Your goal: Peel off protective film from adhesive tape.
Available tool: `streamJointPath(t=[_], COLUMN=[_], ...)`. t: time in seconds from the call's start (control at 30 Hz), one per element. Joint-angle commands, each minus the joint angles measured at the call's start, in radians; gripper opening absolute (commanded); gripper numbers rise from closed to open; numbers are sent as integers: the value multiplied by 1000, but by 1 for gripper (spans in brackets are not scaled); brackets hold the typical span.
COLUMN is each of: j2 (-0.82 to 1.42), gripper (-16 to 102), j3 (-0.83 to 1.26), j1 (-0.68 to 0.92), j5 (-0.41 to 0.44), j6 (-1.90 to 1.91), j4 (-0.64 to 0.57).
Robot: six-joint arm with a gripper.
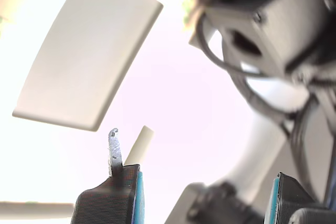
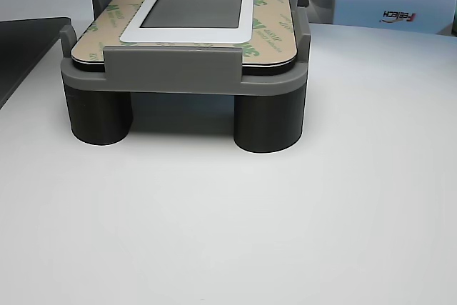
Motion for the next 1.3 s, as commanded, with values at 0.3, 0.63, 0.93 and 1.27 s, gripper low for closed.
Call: streamJointPath(t=[0.3, 0.63, 0.93, 1.27], j2=[635, 681, 601, 681], gripper=[100, 100, 100, 100], j3=[304, 319, 382, 405], j1=[-196, -314, -480, -541], j5=[272, 380, 132, -2], j6=[1270, 1922, 1835, 1781], j4=[-262, 153, 98, 112])
